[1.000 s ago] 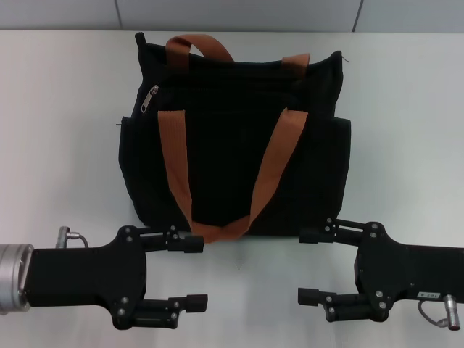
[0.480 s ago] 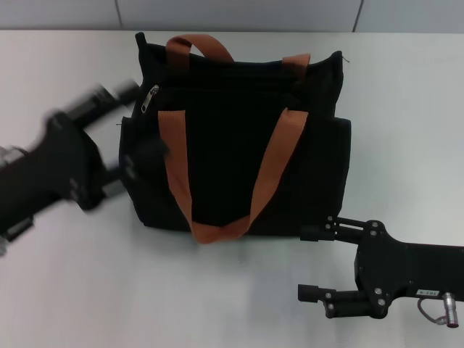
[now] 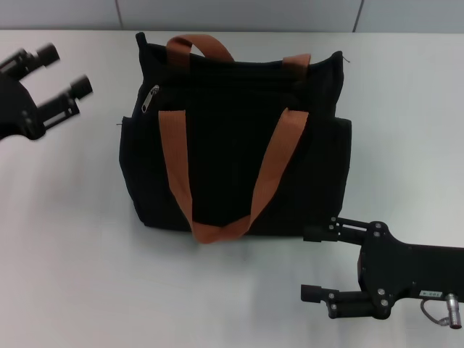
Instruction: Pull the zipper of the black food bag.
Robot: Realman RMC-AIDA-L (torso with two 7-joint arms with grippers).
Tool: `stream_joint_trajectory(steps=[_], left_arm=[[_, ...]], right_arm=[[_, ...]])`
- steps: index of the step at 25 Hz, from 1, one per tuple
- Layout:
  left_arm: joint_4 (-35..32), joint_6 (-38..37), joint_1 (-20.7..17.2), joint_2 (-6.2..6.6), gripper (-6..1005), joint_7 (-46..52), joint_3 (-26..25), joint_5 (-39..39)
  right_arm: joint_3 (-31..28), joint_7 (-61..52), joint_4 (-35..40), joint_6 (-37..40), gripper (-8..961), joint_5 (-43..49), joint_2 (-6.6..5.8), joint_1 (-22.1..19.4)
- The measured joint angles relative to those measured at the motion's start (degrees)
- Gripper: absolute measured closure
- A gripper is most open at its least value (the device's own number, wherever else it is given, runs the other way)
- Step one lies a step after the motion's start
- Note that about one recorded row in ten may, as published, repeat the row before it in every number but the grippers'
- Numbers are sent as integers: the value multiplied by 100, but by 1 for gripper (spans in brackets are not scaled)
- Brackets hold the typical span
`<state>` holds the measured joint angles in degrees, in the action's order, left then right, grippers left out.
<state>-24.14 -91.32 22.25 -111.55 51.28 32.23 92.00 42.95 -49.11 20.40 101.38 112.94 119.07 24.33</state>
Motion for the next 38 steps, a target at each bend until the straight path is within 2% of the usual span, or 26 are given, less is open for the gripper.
stream_joint_trajectory(steps=[3, 9, 14, 19, 27, 33, 38], left_arm=[[-152, 129, 137, 21, 258, 12, 3, 688], [-328, -23, 386, -101, 259, 63, 29, 1482], [-359, 333, 524, -259, 260, -155, 21, 1520], [-471, 621, 565, -400, 261, -607, -218, 1296], [-490, 560, 630, -459, 300, -1013, -258, 1030], [-493, 277, 492, -531, 340, -1761, -247, 976], [-513, 61, 450, -563, 569, -2018, -226, 1027]], right_arm=[[-15, -8, 6, 7, 151, 0, -9, -9], [-15, -27, 7, -5, 151, 0, -23, -49], [-20, -32, 15, -13, 151, -27, -25, -69], [-32, -36, 17, -14, 151, -38, -25, -79], [-49, -93, 26, -14, 151, -46, -25, -53], [-138, -96, 26, -13, 150, -46, -19, -62], [-175, -98, 25, -1, 150, -46, -9, -62]])
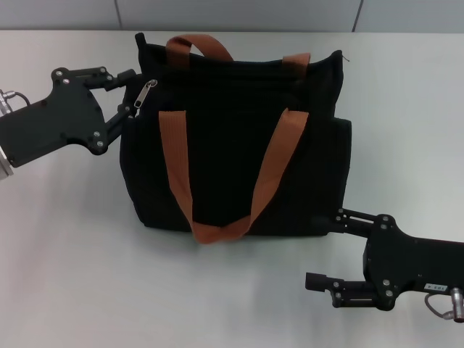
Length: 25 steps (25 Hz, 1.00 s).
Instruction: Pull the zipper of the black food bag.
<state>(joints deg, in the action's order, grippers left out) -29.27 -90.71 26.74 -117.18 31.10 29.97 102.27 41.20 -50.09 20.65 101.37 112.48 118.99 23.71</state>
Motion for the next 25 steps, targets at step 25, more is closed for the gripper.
stream_joint_trajectory(steps=[25], left_arm=[[27, -343, -156, -130, 964, -842, -55, -432]], right_arm=[[-1102, -6209, 559, 144, 150, -70, -67, 2538]])
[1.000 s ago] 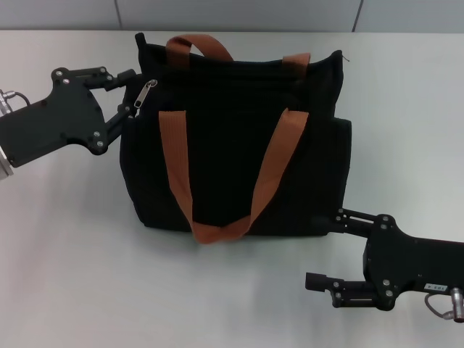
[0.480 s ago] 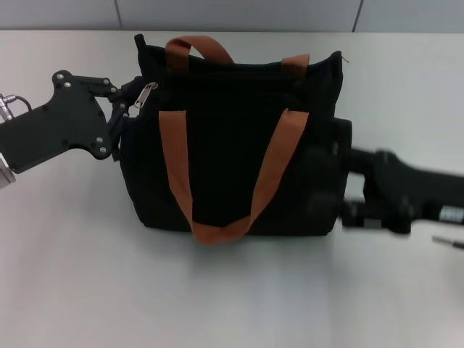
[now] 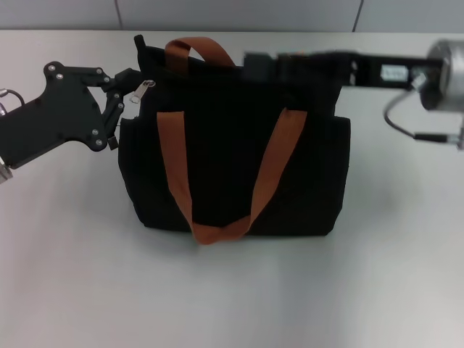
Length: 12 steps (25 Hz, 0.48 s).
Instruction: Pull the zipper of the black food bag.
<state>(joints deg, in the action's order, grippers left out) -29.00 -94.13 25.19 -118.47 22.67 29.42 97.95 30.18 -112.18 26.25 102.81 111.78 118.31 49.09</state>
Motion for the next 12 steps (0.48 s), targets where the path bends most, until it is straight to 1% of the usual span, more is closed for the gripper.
stream_joint_trajectory(steps=[1, 2, 3, 6, 7, 8, 11, 12], left_arm=[[0, 0, 0, 0, 964, 0, 0, 0], [2, -2, -6, -2, 964, -35, 2, -29], [2, -2, -6, -2, 964, -35, 2, -29], [21, -7, -10, -12, 963, -105, 4, -80], [52, -8, -10, -16, 963, -137, 6, -112], [52, -8, -10, -16, 962, -137, 6, -112], [85, -9, -10, -18, 962, -163, 5, -130], [89, -11, -11, -18, 962, -164, 4, -131]], right_arm=[[0, 0, 0, 0, 150, 0, 0, 0], [275, -407, 100, -307, 150, 10, -3, 195], [275, -407, 100, -307, 150, 10, -3, 195], [707, -910, 188, -652, 150, 2, 5, 433], [967, -1219, 211, -815, 150, 2, 22, 579], [967, -1219, 211, -815, 150, 2, 22, 579], [1275, -1611, 256, -1015, 150, 0, 57, 761], [1470, -1824, 264, -1188, 150, -3, 72, 864]])
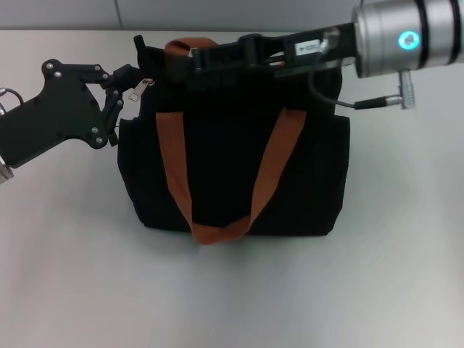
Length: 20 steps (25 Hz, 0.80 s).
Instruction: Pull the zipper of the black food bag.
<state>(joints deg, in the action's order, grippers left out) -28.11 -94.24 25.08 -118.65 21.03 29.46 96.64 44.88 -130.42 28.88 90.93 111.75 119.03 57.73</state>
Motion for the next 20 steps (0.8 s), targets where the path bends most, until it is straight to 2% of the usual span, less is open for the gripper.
stream_joint_trajectory(steps=[20], left_arm=[[190, -25, 6, 0, 957, -161, 34, -151]], right_arm=[[722, -523, -205, -852, 150, -16, 77, 475]])
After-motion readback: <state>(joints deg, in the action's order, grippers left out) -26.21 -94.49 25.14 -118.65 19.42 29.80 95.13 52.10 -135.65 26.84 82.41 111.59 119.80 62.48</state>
